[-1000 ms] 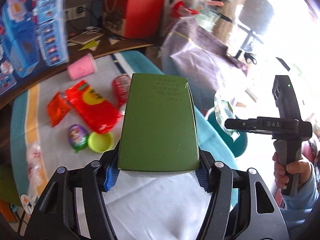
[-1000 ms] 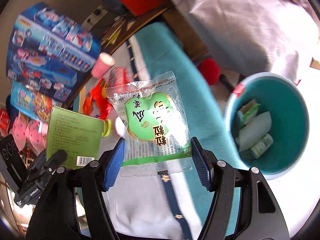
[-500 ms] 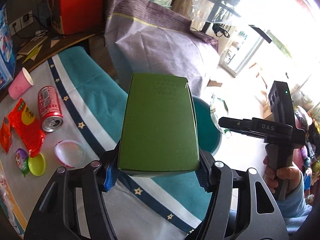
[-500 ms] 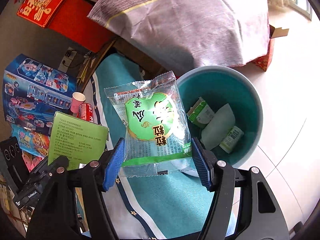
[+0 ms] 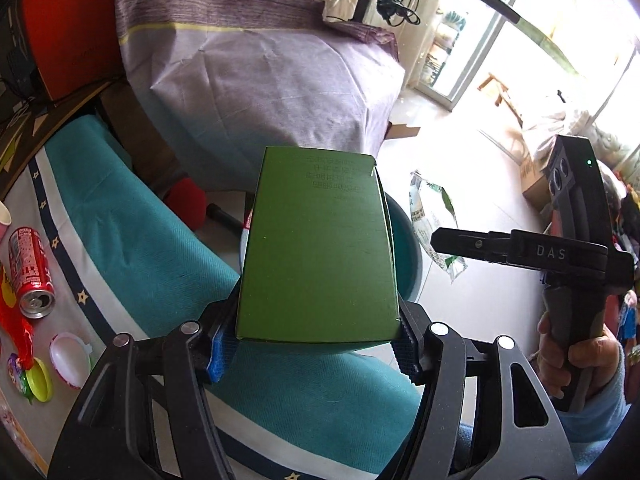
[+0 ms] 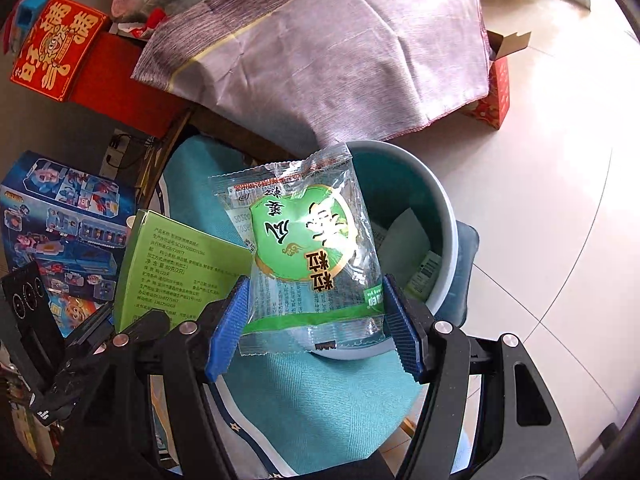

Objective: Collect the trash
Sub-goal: 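Carry the green box and snack bag with both tools over the teal bin, then open the left tool to drop the green box while the right tool drops the snack bag, then move both tools back over the table toward the plastic bag and cola can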

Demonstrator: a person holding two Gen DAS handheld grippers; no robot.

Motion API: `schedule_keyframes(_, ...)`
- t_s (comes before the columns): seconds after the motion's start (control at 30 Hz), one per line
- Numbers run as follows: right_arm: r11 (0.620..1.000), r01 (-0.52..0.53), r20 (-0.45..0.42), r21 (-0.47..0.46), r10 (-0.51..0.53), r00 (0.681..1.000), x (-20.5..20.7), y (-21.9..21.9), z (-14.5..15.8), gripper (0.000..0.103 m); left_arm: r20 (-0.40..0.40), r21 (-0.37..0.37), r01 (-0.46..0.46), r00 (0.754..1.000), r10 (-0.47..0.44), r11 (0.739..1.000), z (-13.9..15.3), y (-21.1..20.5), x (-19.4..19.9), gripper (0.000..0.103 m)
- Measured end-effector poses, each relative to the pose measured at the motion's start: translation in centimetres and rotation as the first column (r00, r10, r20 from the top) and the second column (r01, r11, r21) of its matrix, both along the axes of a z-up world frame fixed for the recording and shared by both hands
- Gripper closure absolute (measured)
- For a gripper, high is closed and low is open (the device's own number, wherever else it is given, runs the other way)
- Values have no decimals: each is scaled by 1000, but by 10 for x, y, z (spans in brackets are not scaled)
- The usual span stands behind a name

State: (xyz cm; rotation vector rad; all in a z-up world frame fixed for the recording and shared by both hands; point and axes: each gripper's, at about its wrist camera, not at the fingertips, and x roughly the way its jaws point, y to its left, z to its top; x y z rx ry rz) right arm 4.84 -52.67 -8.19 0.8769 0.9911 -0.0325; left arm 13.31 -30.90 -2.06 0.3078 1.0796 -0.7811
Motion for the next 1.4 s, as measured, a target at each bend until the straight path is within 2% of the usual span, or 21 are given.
schedule_keyframes(0.2, 1000, 6, -17, 4, -6, 1000, 0, -4, -6, 40, -30, 20, 6, 1000, -5, 1000, -13, -14, 6, 32)
schedule_keyframes(0.47, 1000, -4, -31, 1, 4, 1000, 7, 2, -8, 40, -41, 24, -17, 999, 17, 1000, -18, -3, 7, 30)
schedule_keyframes(0.7, 999, -26, -46, -19, 25, 999, 16, 10, -6, 40, -23, 2, -50, 998, 50, 999, -14, 16, 5, 15)
schedule_keyframes(0.83, 998, -44, -66, -33, 42, 997, 22, 19, -7, 39, -38, -8, -73, 997, 73, 997, -17, 28, 6, 12)
schedule_keyframes(0.93, 997, -56, -87, -54, 51, 995, 28, 26, -8, 28, -52, -15, -93, 994, 93, 996, -20, 38, 8, 11)
schedule_keyframes(1.23, 996, -54, -147, -74, 42, 988, 32, 37, -12, 21, -91, -44, -136, 987, 132, 990, -24, 64, 11, 10)
schedule_keyframes(1.4, 992, -72, -174, -101, 54, 983, 34, 51, -9, 21, -104, -59, -158, 983, 151, 986, -25, 79, 11, 9)
